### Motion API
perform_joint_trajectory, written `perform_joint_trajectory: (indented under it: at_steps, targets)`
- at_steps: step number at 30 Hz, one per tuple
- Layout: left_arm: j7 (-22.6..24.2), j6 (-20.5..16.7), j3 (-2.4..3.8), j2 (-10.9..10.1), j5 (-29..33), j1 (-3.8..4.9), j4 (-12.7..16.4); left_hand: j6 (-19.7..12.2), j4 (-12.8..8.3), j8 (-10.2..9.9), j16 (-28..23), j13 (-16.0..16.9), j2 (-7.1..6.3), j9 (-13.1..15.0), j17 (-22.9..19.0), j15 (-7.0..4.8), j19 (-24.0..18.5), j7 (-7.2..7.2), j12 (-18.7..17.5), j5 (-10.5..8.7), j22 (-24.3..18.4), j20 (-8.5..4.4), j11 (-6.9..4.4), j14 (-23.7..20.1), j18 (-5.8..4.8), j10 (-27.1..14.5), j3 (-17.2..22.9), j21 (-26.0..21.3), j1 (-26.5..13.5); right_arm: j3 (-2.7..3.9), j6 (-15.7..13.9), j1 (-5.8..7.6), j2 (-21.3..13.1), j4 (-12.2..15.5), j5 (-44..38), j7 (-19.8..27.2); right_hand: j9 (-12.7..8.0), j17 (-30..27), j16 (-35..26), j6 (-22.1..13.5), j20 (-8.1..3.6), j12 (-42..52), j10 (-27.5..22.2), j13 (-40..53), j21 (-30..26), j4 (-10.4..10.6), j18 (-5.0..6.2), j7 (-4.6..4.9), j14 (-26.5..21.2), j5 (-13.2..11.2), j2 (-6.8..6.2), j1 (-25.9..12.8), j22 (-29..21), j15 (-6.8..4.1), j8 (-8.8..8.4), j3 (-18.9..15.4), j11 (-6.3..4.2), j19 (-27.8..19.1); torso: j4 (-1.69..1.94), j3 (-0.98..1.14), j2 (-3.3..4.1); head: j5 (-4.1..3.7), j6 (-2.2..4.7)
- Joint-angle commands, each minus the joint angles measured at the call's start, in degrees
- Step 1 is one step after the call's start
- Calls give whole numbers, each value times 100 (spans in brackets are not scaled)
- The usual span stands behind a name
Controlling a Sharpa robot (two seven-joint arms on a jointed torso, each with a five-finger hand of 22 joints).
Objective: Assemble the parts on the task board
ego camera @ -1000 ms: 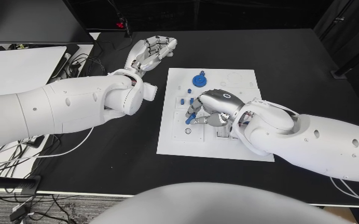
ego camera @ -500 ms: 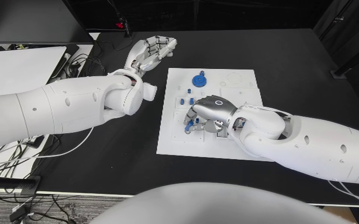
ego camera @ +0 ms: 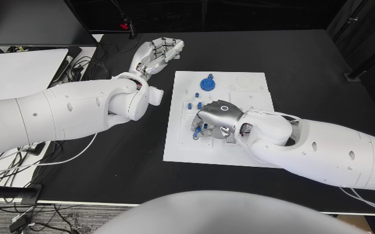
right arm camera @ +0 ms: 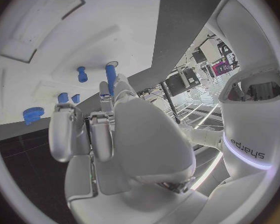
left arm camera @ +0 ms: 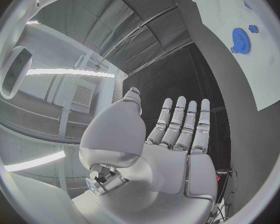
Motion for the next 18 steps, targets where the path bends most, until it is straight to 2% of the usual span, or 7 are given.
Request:
perform_joint_trajectory:
  at_steps: [1,7,18]
  targets:
    - [754,6,6,-2,4,8,11,-30,4,39,19,-8,65,-9,-7,-5,50,629,23,37,-6,4,-22,-30,17,-14,-41,28,-12,-5,236,-5,14,-6,-127,-119,-2,1444,16,6,-8,-31,30,9,-28,11,44,17,593,19,14,38,1048,2,11,32,22,63,-1,-1,-5,-5,-1]
    - [754,7,6,2,4,8,5,-31,4,43,28,-8,73,-10,-15,-5,50,629,28,43,-10,4,-22,-34,16,-17,-49,28,-8,-6,386,-12,18,-4,-128,-167,-8,1426,7,-5,-2,-38,16,9,-45,19,48,24,589,19,3,15,1041,8,-3,20,29,53,0,1,-6,-18,-1]
    - [751,6,6,8,4,8,-3,-31,4,44,30,-8,75,-10,-17,-5,50,629,30,44,-11,4,-22,-35,16,-18,-51,28,-7,-6,463,-16,15,16,-110,-170,-10,1423,6,-8,0,-39,12,9,-51,20,50,25,588,19,1,10,1038,9,-7,17,30,50,2,1,-1,-11,-1]
